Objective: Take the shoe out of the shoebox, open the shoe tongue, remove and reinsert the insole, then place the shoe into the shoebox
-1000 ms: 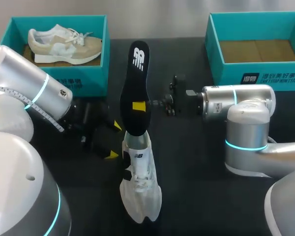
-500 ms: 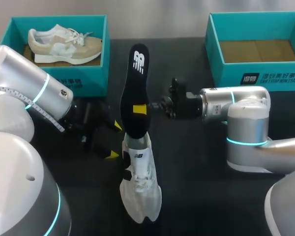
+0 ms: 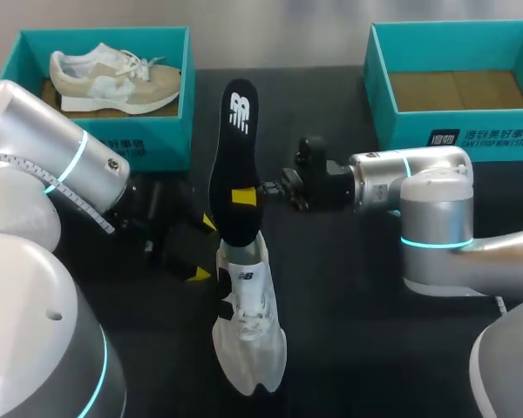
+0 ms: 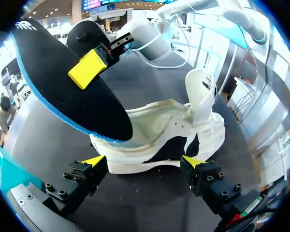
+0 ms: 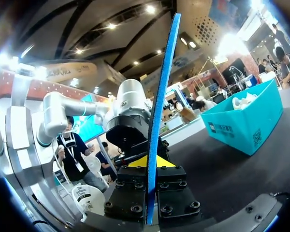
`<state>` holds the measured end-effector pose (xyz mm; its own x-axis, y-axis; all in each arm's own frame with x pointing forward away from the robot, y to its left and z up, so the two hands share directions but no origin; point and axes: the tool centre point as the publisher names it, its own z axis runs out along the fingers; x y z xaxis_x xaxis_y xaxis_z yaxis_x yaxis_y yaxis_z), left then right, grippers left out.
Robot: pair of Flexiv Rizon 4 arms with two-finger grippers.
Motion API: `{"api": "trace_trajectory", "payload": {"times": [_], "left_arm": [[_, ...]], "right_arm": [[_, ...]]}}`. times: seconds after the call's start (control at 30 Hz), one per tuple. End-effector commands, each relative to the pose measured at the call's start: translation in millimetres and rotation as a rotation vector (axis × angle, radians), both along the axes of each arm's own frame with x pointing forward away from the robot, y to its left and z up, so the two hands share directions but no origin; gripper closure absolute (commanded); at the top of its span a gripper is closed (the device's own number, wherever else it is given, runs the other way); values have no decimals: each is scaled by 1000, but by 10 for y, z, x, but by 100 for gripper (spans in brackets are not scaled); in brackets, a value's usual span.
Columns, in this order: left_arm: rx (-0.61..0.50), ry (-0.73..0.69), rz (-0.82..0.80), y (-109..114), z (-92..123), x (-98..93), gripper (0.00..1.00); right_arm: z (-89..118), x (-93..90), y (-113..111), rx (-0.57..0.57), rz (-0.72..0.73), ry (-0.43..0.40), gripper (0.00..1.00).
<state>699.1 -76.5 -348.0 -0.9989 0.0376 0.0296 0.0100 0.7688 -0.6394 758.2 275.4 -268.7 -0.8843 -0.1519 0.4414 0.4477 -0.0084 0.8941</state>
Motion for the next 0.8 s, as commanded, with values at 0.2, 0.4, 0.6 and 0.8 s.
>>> {"api": "trace_trajectory", "payload": {"times": [0.2,0.4,0.6,0.8], "left_arm": [[1,-1,0,-1,-3,-4,0],[1,-1,0,-1,-3,-4,0],[1,-1,0,-1,-3,-4,0],[1,-1,0,-1,-3,-4,0]], "right_arm": [[-22,-9,-7,13,-1,-5,100],[-57,0,8,9,2,-8,100],[-136,-20,24,-5,-5,7,100],[-154,-59,-1,-10,-13,6,100]]}}
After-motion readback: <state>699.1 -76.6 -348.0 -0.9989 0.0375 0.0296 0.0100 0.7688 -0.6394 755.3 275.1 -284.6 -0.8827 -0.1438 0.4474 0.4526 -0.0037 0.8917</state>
